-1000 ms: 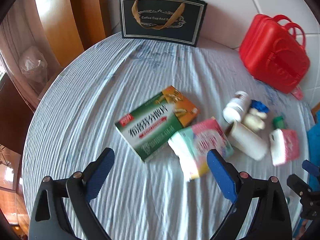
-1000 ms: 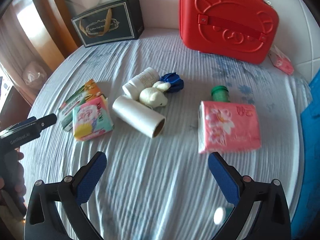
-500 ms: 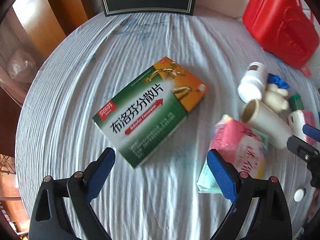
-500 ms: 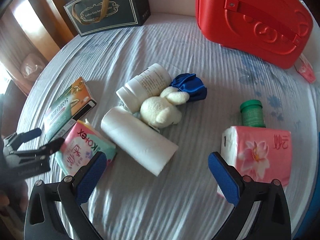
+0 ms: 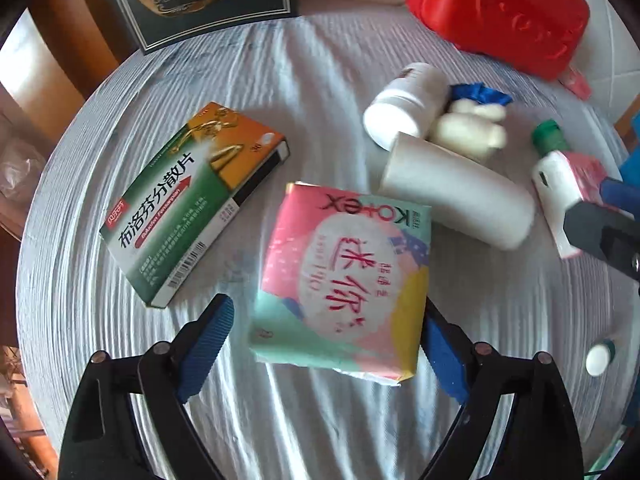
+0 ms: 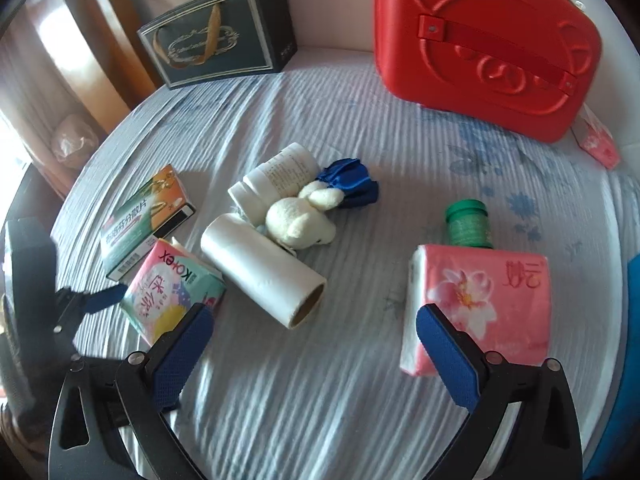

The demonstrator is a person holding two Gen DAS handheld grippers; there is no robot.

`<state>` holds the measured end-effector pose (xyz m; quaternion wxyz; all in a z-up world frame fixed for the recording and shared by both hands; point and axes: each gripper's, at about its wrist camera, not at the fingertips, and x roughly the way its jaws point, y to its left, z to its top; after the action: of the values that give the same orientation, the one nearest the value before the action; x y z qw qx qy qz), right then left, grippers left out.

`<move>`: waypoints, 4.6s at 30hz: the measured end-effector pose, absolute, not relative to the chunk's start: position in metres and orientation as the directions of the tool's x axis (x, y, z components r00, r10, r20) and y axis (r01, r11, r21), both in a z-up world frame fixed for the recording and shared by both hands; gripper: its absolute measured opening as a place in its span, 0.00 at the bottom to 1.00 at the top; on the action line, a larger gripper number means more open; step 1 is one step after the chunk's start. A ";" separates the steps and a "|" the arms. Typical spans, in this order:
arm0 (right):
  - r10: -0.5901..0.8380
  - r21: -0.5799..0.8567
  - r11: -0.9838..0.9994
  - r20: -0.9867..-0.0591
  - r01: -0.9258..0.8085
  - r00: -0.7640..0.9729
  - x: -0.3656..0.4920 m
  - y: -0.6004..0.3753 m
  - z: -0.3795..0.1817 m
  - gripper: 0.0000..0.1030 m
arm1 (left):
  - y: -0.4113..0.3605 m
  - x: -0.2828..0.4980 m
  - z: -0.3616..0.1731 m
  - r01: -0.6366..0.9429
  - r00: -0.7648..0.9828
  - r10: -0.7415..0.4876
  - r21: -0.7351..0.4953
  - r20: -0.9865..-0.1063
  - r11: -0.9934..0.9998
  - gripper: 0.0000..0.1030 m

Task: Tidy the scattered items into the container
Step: 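Grasp the pink Kotex pad pack with the left tool while the right tool grasps another white paper roll, then lift the Kotex pack and paper roll and carry both over the blue crate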

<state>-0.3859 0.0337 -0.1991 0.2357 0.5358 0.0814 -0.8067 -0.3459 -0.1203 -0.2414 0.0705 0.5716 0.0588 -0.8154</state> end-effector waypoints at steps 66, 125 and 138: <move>-0.374 0.028 -0.854 -0.727 0.519 -0.576 -0.244 0.053 -0.089 0.43 | -0.102 -0.211 -0.100 0.209 -0.634 -0.148 0.015 -0.759 -0.978 0.67; -0.002 -0.144 -0.987 -0.469 0.078 -0.883 -0.085 0.552 0.135 0.43 | 0.373 -0.091 0.113 -0.341 -0.773 0.301 -0.034 -0.559 -0.940 0.67; -0.130 0.055 -0.990 -0.739 0.133 -0.661 -0.227 0.656 0.048 0.43 | 0.519 -0.210 0.060 -0.259 -0.615 0.096 0.086 -0.782 -0.962 0.67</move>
<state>-0.2268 0.6557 0.0485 0.0719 0.4054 0.0019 -0.9113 -0.2103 0.5194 0.0604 -0.0992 0.4271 -0.0956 -0.8936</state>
